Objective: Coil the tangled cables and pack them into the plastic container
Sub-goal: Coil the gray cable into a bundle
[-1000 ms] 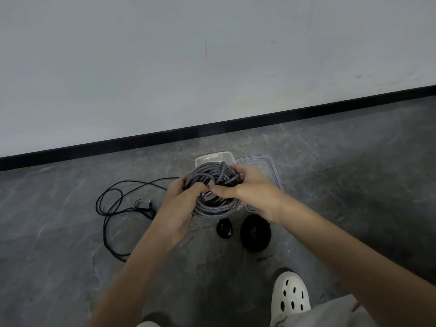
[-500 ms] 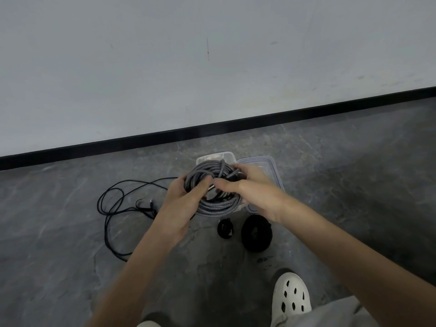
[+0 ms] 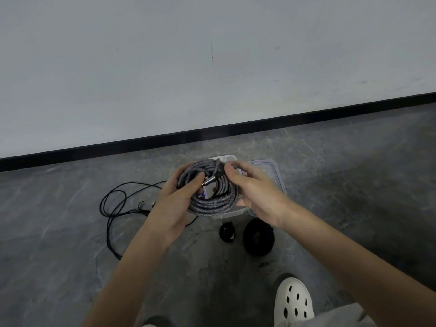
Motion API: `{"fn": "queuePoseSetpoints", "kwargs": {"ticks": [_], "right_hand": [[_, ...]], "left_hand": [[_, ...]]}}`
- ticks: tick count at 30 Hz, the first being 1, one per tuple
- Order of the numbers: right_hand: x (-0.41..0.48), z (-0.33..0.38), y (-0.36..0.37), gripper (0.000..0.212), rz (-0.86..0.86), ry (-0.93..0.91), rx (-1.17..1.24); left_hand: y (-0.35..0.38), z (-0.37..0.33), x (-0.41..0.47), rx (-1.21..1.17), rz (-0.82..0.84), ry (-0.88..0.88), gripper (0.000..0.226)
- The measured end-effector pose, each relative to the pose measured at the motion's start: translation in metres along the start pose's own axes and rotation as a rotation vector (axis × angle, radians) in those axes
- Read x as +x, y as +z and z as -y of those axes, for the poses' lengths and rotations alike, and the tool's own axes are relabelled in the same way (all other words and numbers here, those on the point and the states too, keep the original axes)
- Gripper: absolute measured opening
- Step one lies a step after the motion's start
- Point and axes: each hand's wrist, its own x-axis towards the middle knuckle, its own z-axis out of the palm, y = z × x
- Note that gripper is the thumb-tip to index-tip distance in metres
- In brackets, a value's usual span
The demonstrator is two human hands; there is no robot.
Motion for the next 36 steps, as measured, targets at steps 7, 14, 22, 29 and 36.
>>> {"fn": "queuePoseSetpoints", "kwargs": {"ticks": [7, 14, 22, 29, 36], "right_hand": [[0.001, 0.002, 0.000, 0.026, -0.239, -0.217, -0.140], [0.003, 0.007, -0.002, 0.036, -0.243, -0.019, 0.106], [0.003, 0.012, -0.002, 0.015, -0.273, 0.001, 0.109], [0.000, 0.017, -0.004, 0.040, -0.153, 0.039, 0.244], [0.001, 0.015, 0.005, 0.029, -0.264, -0.011, 0.120]], "left_hand": [[0.003, 0.001, -0.001, 0.013, -0.002, -0.001, 0.031], [0.004, 0.005, -0.003, 0.313, 0.047, 0.117, 0.032], [0.005, 0.006, -0.002, 0.365, 0.094, 0.124, 0.040], [0.004, 0.006, -0.002, 0.376, 0.023, 0.101, 0.024], [0.009, 0.007, -0.005, 0.524, -0.022, 0.194, 0.015]]}}
